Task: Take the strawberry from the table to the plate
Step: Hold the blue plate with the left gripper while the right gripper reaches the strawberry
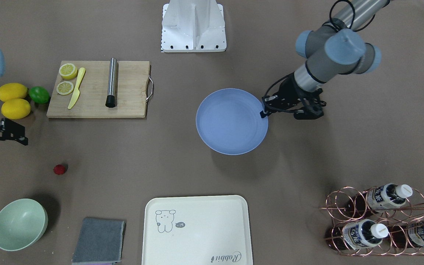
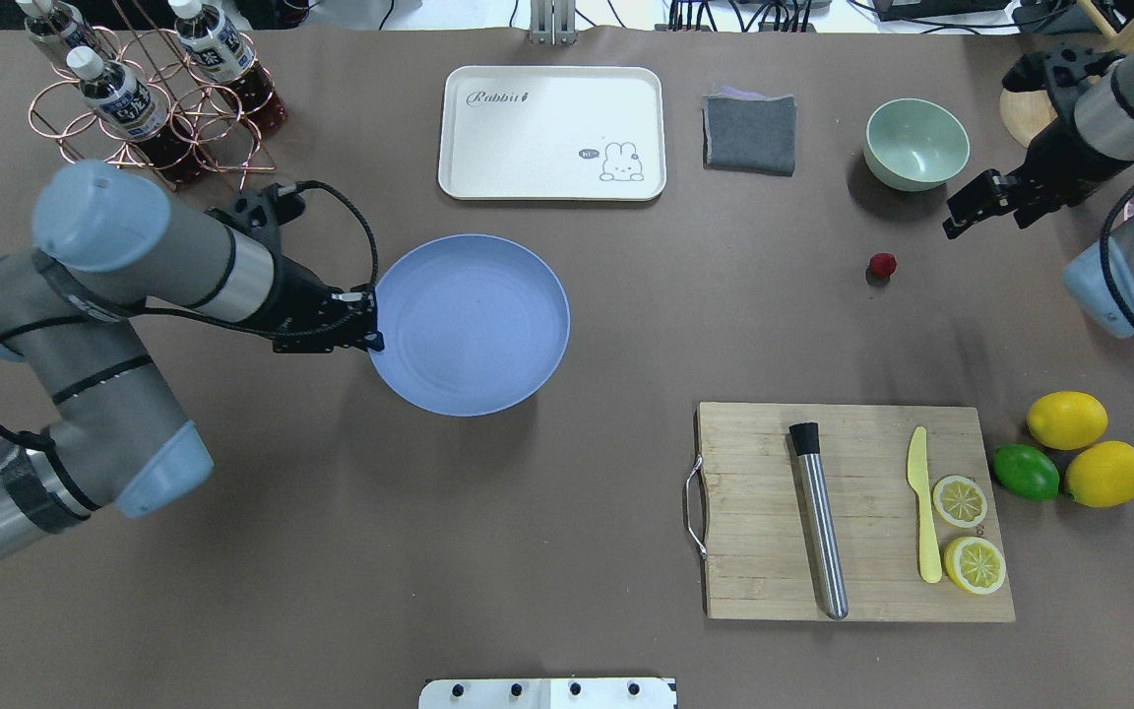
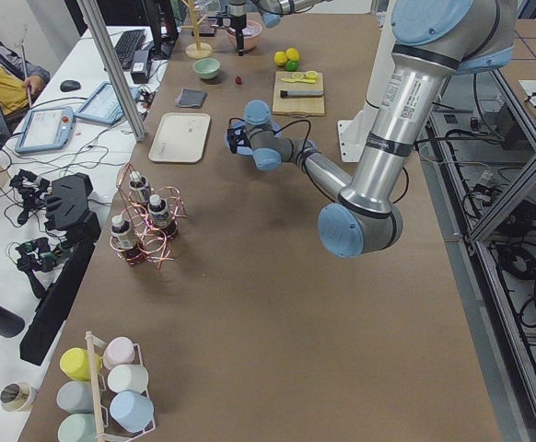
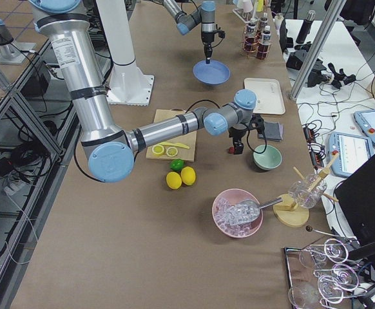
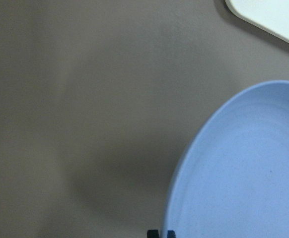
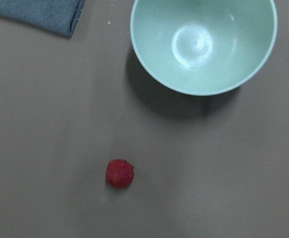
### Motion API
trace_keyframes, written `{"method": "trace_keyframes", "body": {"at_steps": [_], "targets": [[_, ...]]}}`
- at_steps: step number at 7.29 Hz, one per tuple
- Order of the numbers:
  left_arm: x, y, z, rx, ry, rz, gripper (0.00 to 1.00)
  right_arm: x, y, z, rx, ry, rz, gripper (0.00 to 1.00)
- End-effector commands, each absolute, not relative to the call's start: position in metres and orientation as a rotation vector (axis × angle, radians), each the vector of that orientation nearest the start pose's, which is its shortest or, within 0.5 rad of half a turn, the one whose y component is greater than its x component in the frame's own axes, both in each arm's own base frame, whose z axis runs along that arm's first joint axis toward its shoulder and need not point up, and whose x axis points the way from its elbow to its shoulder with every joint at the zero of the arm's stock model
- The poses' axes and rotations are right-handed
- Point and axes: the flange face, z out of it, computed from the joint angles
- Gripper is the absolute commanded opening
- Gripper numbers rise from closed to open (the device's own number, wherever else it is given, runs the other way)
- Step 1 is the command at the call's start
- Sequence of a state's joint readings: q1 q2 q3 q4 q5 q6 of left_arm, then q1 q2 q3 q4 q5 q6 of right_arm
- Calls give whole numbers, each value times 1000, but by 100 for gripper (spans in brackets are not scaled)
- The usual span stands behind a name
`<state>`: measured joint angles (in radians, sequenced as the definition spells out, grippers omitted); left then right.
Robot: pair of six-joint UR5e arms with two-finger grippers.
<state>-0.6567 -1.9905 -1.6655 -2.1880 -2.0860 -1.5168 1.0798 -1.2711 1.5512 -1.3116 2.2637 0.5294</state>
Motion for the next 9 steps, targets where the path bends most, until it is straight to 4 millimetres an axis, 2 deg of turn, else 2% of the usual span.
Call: {"method": "trace_keyframes", "body": {"at_steps": [1, 2, 3, 5, 7, 8, 9], "targets": [[499, -425, 286, -26, 1177, -257, 0, -292, -590, 475, 128, -813, -99, 100], [506, -419, 287, -16, 1168, -261, 0, -311, -589, 474, 131, -791, -96, 99], [510, -414, 286, -12, 1163, -262, 0, -318, -589, 477, 131, -775, -93, 99], [512, -412, 285, -23, 1160, -274, 0, -329, -594, 507, 185, -772, -106, 98], [520, -404, 287, -18, 1154, -269, 0, -335, -593, 508, 198, -764, -112, 96], [526, -398, 286, -13, 1153, -265, 0, -335, -593, 503, 206, -767, -111, 85], [525, -398, 285, -12, 1154, -264, 0, -335, -593, 497, 213, -774, -105, 62]]}}
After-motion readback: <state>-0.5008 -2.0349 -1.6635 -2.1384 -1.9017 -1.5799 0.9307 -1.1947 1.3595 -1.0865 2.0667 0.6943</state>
